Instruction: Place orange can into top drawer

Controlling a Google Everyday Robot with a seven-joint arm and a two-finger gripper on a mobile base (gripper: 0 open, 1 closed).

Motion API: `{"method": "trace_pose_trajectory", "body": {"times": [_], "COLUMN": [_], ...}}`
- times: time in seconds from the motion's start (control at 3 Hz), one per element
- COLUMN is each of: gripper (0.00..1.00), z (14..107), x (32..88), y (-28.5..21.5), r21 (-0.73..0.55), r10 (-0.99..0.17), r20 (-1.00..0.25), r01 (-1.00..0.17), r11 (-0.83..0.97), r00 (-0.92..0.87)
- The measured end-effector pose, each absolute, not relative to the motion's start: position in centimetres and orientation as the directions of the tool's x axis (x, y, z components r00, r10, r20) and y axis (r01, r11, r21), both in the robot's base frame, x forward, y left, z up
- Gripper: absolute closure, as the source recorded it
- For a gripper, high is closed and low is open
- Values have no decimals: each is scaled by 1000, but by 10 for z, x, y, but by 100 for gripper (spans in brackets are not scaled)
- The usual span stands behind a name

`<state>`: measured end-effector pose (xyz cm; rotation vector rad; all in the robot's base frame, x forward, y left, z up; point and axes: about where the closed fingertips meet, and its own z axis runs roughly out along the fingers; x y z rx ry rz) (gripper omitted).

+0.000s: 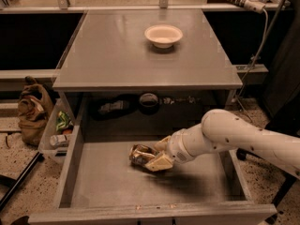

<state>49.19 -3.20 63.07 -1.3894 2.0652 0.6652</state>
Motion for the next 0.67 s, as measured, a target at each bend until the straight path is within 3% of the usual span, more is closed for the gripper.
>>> {"method": "trace_pose_trajectory", "body": {"times": [0.33,0.67], "gripper": [0,0], "z": [631,631], "x": [492,492], "y": [-32,-32], "r21": [93,93], "r10": [-659,-659], "r20": [-686,-686], "r01": [-936,-936], "r11": [340,340], "r00": [-308,-308]}}
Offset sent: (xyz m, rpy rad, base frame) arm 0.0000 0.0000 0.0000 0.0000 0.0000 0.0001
